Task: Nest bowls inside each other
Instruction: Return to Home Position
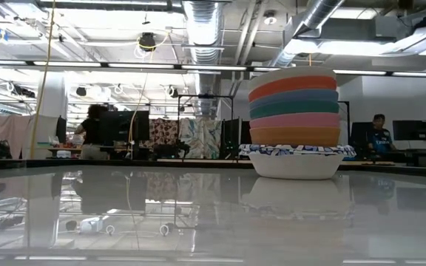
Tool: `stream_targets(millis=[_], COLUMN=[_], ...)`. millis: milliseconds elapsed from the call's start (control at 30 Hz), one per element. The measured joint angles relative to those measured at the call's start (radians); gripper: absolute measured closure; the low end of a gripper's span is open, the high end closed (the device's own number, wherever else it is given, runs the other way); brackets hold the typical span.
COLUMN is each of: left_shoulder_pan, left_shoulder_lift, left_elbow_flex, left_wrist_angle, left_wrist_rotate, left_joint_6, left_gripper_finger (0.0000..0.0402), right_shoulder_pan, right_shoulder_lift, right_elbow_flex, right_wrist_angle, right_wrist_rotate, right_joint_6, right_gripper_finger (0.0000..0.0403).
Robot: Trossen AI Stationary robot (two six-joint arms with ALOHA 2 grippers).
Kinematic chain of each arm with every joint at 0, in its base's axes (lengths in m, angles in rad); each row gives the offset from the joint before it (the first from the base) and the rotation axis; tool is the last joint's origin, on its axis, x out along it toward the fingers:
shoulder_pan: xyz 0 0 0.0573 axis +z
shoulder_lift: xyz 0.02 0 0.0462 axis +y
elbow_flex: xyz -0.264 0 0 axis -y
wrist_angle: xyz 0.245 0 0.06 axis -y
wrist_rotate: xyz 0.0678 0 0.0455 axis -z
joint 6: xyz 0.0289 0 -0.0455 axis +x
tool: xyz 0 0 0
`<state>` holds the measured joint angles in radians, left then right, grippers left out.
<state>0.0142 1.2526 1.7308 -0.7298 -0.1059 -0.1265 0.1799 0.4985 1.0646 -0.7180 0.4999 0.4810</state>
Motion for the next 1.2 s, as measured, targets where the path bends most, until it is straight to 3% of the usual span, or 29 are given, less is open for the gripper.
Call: stream_targets(millis=[133, 267, 433, 767, 1067, 1200], left_shoulder_pan=[-0.046, -0.061, -0.06, -0.095, -0.128, -0.127], left_shoulder_lift=[-0.112, -0.209, -0.3, -0.385, -0.383, -0.402], left_elbow_flex=[-0.285, -0.56, -0.777, -0.958, -1.038, -1.055], left_wrist_angle=[0.236, 0.517, 0.652, 0.741, 0.739, 0.743], left_wrist_rotate=[-0.034, -0.044, -0.085, -0.218, -0.228, -0.215], left_joint_6=[-0.097, -0.213, -0.395, -0.506, -0.585, -0.536], left_gripper_finger=[0.0224, 0.0226, 0.0226, 0.0227, 0.0227, 0.0226], right_shoulder_pan=[-0.018, -0.025, -0.027, -0.067, -0.089, -0.086], right_shoulder_lift=[-0.003, 0.02, 0.017, 0.044, 0.175, 0.227], right_elbow_flex=[-0.065, -0.159, -0.225, -0.298, -0.458, -0.491], right_wrist_angle=[-0.086, -0.107, -0.108, -0.278, -0.23, -0.151], right_wrist_rotate=[0.006, -0.001, -0.001, 0.002, 0.014, 0.017], right_joint_6=[0.143, 0.174, 0.2, 0.438, 0.525, 0.53], right_gripper_finger=[0.0262, 0.0262, 0.0262, 0.0262, 0.0262, 0.0262])
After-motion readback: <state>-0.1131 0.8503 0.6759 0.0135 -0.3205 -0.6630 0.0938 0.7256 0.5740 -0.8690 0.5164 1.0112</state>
